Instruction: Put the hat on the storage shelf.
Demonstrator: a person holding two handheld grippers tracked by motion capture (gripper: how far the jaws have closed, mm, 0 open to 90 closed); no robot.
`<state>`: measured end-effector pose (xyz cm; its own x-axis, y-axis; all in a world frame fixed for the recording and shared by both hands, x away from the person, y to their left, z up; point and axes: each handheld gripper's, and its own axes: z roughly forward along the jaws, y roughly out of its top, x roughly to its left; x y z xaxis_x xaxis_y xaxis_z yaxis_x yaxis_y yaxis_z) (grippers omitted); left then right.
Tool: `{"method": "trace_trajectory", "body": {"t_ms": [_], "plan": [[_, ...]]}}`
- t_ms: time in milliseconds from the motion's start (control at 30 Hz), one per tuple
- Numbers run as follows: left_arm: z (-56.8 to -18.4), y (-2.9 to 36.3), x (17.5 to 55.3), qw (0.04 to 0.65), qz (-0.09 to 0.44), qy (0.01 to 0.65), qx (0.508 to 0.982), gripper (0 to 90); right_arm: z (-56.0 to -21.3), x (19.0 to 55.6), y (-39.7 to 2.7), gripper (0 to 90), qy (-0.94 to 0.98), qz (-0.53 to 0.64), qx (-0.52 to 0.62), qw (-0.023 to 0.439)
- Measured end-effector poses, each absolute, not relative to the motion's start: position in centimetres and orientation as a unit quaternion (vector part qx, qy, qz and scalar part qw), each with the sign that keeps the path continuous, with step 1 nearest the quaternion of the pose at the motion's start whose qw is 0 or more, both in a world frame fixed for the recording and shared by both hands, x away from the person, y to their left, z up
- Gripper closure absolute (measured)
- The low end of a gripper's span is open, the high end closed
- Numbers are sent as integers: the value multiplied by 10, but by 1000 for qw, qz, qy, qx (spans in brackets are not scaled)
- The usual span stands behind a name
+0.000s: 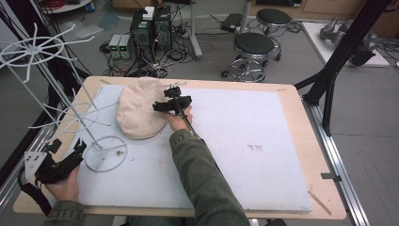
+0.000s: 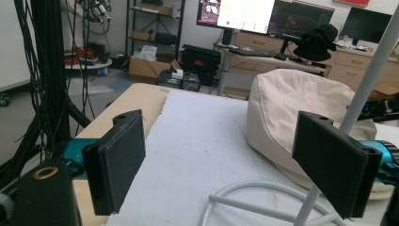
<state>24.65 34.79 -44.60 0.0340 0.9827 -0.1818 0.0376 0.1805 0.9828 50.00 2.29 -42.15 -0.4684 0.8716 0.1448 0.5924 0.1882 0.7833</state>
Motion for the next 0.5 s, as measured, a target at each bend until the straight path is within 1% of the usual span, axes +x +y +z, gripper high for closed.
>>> {"method": "trace_trajectory", "body": {"t_ms": [200,300,367,500], "plan": [[-446,348,247,544,433,542,473,179,-429,502,28,58,754,407,490,159],[-446,348,248,546,432,543,470,179,-433,503,32,58,751,412,501,126],[-447,349,248,546,430,545,469,179,-437,503,36,58,752,407,505,119],[-447,349,248,547,431,546,466,180,-440,502,40,68,750,401,511,121]]}}
